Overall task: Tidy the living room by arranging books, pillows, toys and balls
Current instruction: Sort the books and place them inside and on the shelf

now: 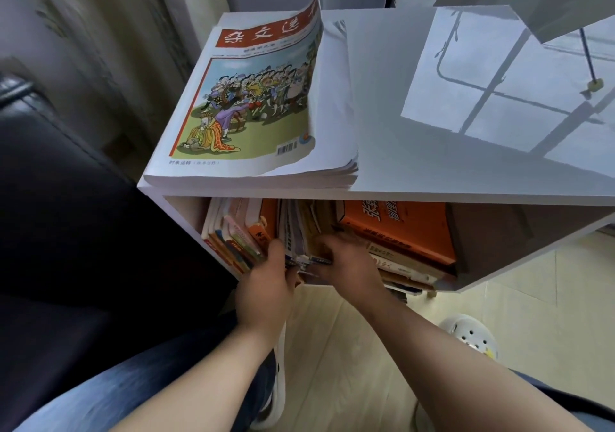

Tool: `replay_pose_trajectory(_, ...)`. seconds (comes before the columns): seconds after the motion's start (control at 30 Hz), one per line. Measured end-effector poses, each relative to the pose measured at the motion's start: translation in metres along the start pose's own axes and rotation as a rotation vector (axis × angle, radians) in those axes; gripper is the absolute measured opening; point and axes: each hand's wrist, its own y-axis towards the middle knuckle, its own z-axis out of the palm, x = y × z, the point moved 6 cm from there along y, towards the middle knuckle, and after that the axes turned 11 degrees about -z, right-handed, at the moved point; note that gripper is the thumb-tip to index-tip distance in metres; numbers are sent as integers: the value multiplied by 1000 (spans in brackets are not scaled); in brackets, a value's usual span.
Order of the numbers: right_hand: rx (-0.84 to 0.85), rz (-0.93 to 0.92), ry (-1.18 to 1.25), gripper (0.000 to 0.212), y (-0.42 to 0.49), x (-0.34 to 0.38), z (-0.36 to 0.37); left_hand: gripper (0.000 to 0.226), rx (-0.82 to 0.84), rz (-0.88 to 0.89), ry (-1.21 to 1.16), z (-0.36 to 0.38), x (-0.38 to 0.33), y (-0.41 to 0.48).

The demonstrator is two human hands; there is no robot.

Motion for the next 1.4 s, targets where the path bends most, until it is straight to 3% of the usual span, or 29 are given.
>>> replay_pose_trajectory(0.1, -85, 56, 88, 32, -4, -4, -1, 30, 12, 55, 31, -3, -3, 6)
replay_pose_trajectory(0.2, -143, 100, 227, 17, -18, -13, -3, 30, -18, -57, -68, -2, 2, 6)
replay_pose_trajectory(0.3, -358, 571, 306, 17, -55, -67, -9, 38, -16, -334, -406, 13, 8, -12)
replay_pose_trajectory(0.4, -452, 1189, 755, 27, -103, -111, 10, 41, 309, -571, -792, 67, -1, -25)
replay_pose_trajectory(0.47, -432, 1314, 1163, 38, -109, -117, 31, 30, 541, -683, -967, 90, -14, -25)
replay_pose_trajectory(0.57, -429, 1132, 1413, 42, -89, -127, 41, 27, 550, -674, -947, 100, -21, -13)
replay_pose_trajectory(0.73, -485, 1005, 1472, 31, -76, -132, 42, 22, 398, -699, -864, 103, -5, -5)
replay_pose_trajectory(0.97, -470, 1037, 1413, 36, -74, -141, 37, 35, 316, -745, -867, 100, -11, 2)
replay_pose_trajectory(1.07, -399, 1093, 1222, 24, -73, -139, 27, 42, 460, -772, -751, 101, -13, 1)
replay_pose_trajectory(1.13, -466, 1105, 804, 22, -75, -146, 3, 49, 733, -782, -566, 101, -24, -11)
replay_pose_trajectory(1.2, -514, 1030, 333, 34, -75, -144, -29, 40, 836, -620, -424, 93, -42, -13)
replay_pose_trajectory(1.23, -540, 966, 210, 36, -72, -139, -42, 34, 736, -491, -386, 82, -53, -6)
replay_pose_trajectory(1.33, -536, 794, 96, 34, -57, -132, -60, 23, 194, -270, -379, 28, -69, 30)
replay_pose_trajectory(1.4, -421, 698, 125, 37, -45, -135, -56, 24, 154, -281, -398, 23, -75, 51)
